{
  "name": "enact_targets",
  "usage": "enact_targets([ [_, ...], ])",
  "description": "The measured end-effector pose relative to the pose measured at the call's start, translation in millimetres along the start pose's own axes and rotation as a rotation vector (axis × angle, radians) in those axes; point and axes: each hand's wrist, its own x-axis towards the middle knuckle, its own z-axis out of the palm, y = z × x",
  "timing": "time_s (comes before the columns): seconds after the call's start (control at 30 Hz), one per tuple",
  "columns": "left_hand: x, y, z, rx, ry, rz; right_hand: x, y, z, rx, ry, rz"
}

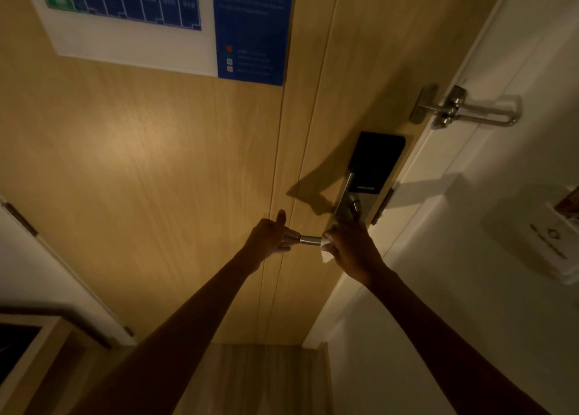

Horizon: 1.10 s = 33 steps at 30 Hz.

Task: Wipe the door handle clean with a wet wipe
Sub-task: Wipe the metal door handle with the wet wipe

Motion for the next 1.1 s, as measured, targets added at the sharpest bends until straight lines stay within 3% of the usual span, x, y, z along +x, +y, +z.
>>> enact_targets([
  [0.2,-1,-4,1,-0.033,0.005,-0.001,10,-44,11,0.021,0.059,-0.018],
  [0.37,-1,-5,2,-0.037,0.029,0.009,-16,-7,-1,0.017,0.126,0.071],
  [0.6,-1,-4,2,-0.021,0.027,0.022,8,-45,14,0.012,0.058,0.019],
  [0.8,0,-7,3,-0.006,0.059,0.037,-22,2,-3,-0.016,0.144,0.153],
  [0.97,0,-2,5,0.012,0.057,0.005,-5,-29,9,0.025,0.136,0.038],
  [1.1,-3,-1,5,0.019,0.058,-0.009,-26,-6,3,0.166,0.19,0.204],
])
